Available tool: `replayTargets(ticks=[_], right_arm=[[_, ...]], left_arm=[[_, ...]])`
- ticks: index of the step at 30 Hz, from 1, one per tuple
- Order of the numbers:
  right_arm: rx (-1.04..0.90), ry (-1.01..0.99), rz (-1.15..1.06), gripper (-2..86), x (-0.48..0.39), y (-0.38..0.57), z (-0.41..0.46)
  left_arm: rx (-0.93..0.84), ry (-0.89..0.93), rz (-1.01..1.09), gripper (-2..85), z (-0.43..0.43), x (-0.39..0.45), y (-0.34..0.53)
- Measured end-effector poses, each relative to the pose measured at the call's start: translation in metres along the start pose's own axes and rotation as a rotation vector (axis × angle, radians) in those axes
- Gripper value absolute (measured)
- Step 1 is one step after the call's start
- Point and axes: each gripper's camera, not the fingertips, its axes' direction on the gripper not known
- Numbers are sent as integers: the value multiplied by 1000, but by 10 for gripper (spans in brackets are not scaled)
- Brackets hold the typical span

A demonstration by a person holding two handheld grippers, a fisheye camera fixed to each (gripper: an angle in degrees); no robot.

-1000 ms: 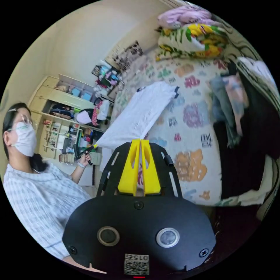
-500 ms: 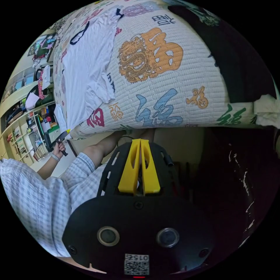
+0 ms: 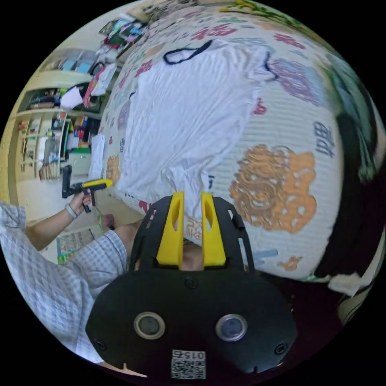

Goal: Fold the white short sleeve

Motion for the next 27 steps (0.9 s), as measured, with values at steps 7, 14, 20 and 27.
replayTargets(ticks=[7, 14, 20, 27], right_arm=[[-142, 88, 143, 82, 22, 6, 52], [-122, -114, 301, 30, 62, 12, 60], [-161, -109, 337, 15, 92, 47, 43], [-171, -201, 432, 32, 146, 63, 36]], left_arm=[[-69, -64, -81, 73, 34, 17, -40], [-106, -1, -162, 66, 56, 36, -68], [-183, -12, -115, 54, 62, 66, -104], [-542, -47, -165, 62, 86, 99, -171]])
